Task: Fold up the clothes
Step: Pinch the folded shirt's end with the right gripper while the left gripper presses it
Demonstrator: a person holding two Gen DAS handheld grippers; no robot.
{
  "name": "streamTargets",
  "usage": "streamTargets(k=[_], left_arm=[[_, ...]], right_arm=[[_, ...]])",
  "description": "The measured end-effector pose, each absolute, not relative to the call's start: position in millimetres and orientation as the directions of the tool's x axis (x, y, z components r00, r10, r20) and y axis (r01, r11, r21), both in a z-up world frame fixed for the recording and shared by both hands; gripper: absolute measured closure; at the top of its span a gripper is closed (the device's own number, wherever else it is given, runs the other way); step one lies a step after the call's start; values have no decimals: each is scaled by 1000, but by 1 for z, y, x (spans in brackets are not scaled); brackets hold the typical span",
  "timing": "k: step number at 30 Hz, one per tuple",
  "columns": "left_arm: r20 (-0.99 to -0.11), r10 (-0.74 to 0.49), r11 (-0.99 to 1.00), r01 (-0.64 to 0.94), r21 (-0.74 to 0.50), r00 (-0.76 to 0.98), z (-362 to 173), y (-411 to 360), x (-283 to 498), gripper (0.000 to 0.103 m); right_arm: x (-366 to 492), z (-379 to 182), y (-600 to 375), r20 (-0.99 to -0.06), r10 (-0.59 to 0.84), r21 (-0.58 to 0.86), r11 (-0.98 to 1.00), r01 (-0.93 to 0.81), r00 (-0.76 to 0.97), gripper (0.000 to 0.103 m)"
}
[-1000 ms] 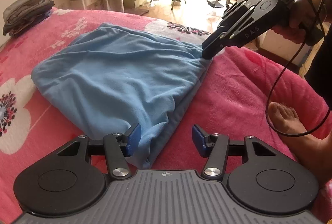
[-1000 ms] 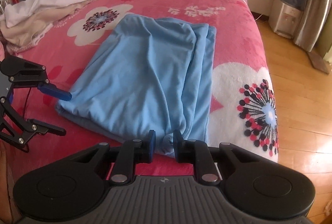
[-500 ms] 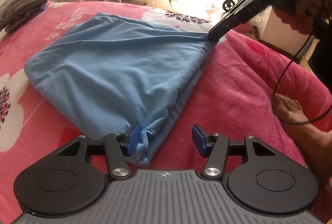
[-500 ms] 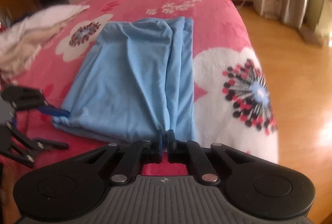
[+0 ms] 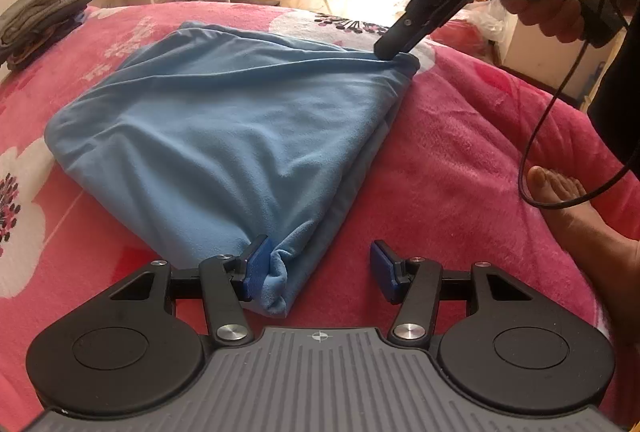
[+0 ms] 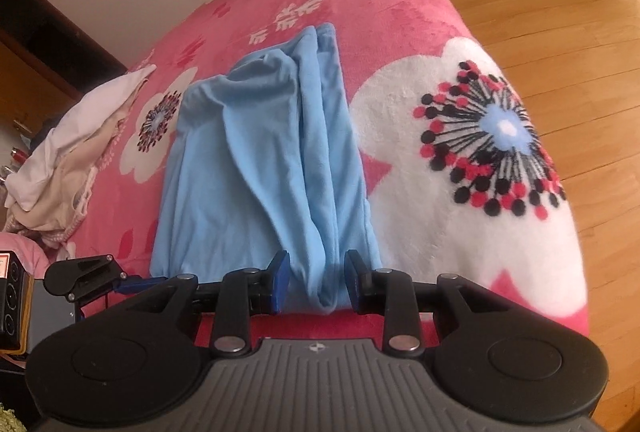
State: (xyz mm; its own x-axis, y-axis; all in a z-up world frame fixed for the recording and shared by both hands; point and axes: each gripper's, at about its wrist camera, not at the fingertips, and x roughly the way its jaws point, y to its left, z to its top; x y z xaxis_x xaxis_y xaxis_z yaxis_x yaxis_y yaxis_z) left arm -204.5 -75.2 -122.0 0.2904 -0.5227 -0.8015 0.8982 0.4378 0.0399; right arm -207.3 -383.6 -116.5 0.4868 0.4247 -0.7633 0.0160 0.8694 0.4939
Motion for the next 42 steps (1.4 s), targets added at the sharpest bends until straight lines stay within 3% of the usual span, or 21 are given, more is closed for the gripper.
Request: streamTargets(k=[16, 28, 29, 31, 32, 42], left_arm=[[-797, -526, 433, 900, 48, 296, -124, -76, -207, 49], [-795, -527, 422, 904, 60, 299, -124, -75, -208, 49], [-795, -527, 422, 905, 61, 300, -124, -75, -208, 49], [-795, -525, 425, 903, 63, 302, -124, -75, -208, 49], [-796, -524, 427, 902, 64, 304, -123, -75, -208, 49], [-799, -518, 435, 898, 61, 305, -119, -74, -209, 49]], right_arm=[[-195, -118, -368, -769, 424, 451, 890, -65, 479, 73], [-188, -133, -382, -772, 452, 516, 856, 25, 448, 74], [-188, -133, -382, -768, 455, 521, 853, 26, 450, 75], [-190, -130, -382, -755, 458, 524, 852, 11, 469, 95], [-192, -127, -382, -749, 454, 520, 854, 3, 482, 97], [-198, -110, -392, -729, 411, 487, 874, -7, 548, 98]])
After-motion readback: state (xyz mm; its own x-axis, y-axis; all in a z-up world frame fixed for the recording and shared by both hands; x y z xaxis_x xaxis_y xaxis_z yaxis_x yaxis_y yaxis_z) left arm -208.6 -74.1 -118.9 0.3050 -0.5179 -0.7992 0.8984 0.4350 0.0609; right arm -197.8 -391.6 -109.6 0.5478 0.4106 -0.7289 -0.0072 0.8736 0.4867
